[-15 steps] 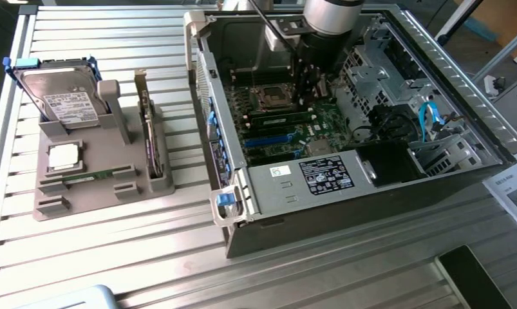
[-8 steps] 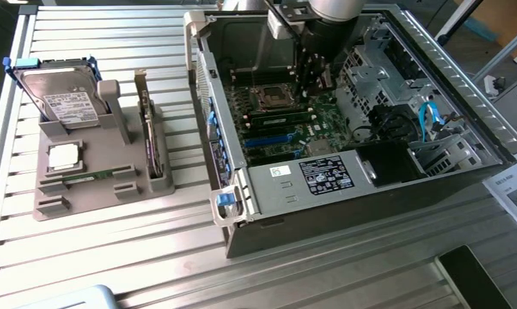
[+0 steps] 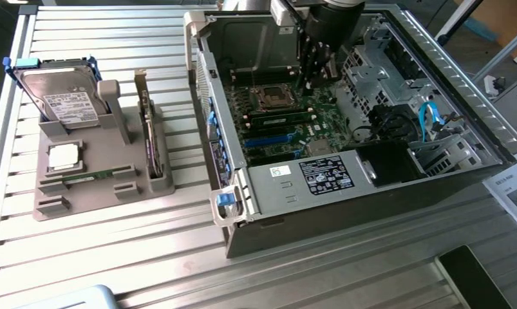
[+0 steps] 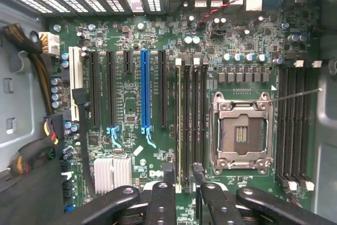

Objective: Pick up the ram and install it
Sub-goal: 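Insert the ram into the slot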

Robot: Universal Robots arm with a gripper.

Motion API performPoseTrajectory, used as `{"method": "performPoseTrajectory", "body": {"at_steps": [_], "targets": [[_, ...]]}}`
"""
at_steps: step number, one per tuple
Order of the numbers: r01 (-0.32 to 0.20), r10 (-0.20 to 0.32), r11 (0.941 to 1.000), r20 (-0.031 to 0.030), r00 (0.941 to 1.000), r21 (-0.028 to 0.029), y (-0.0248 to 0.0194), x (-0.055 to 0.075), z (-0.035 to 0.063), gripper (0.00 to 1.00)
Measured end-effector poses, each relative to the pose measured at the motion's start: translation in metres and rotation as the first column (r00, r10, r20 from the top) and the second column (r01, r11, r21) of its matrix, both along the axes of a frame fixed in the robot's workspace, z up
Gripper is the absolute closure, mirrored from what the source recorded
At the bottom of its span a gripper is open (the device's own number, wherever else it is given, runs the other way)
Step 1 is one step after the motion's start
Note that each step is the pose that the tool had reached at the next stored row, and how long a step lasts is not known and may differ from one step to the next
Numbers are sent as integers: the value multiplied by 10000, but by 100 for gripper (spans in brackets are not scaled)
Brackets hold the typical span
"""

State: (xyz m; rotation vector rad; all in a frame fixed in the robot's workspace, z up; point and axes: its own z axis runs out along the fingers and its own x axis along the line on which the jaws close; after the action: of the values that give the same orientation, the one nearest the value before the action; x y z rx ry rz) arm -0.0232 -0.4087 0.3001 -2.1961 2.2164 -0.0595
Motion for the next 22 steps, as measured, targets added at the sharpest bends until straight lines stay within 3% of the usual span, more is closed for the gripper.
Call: {"method": "performPoseTrajectory", "body": {"at_steps": [16, 22], "targets": [[0, 0, 10000, 0, 10000, -1, 1, 0, 373, 74], [0, 0, 10000, 0, 10000, -2, 1, 0, 387, 74]]}}
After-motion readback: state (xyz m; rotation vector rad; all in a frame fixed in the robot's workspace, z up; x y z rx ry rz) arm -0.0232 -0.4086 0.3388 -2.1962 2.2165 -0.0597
